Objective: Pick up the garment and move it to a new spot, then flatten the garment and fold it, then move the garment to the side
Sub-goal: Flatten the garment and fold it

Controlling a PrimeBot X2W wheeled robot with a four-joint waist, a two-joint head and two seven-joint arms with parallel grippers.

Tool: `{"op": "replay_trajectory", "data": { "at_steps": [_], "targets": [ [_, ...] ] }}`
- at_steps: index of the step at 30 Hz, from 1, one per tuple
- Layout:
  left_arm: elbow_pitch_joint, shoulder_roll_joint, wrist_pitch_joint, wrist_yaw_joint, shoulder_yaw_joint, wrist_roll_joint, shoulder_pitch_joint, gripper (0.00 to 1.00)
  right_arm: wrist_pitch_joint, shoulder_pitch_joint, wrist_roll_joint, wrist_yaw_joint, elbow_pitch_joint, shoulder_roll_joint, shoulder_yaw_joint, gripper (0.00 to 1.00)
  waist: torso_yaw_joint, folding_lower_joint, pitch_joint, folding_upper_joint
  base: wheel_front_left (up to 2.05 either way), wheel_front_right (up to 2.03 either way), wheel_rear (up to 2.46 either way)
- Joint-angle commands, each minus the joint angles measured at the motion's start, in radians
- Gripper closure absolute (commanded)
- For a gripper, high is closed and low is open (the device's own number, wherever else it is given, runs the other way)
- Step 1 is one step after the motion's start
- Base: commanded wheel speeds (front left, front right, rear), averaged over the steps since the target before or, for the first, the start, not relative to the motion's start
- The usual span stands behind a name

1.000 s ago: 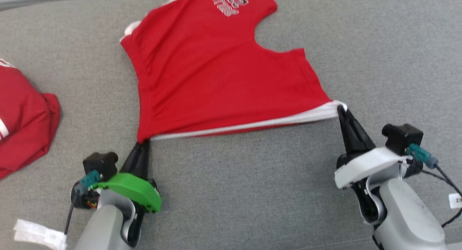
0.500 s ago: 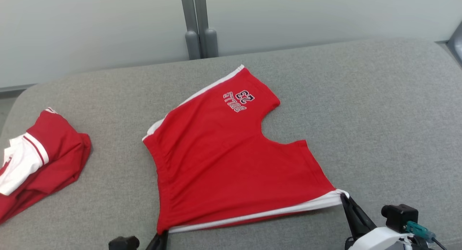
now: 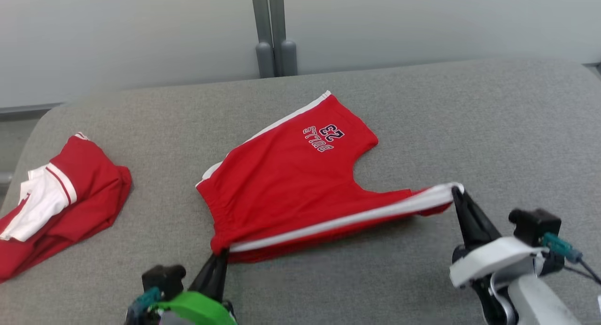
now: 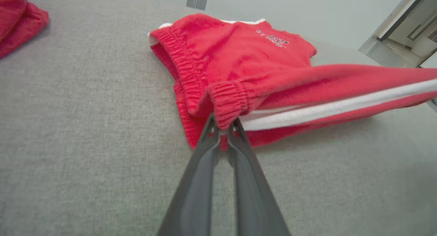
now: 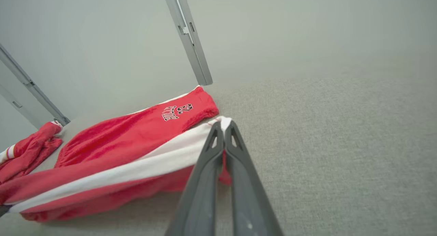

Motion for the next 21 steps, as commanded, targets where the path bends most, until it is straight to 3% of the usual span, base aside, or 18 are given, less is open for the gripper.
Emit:
{"op": "replay_trajectory", "data": {
  "at_steps": [1, 14, 21],
  "targets": [
    [-0.009, 0.008, 0.0, 0.004, 0.006, -0.015, -0.048, 1.0, -0.005, -0.06, -0.011, -0.003, 0.011, -0.012, -0.001, 1.0, 0.039, 0.0001, 0.061, 0.0, 0.0, 0.0, 0.0],
    [0.027, -0.046, 0.0, 0.004, 0.032, -0.019, -0.39, 1.0, -0.004, -0.623, -0.08, -0.003, 0.317, -0.009, 0.059, 1.0, 0.164, 0.0001, 0.312, 0.0, 0.0, 0.0, 0.0],
    [0.062, -0.059, 0.0, 0.003, 0.036, -0.025, -0.504, 1.0, -0.004, -0.825, -0.14, -0.003, 0.483, -0.013, 0.072, 1.0, 0.222, 0.0001, 0.406, 0.0, 0.0, 0.0, 0.0]
  ]
}}
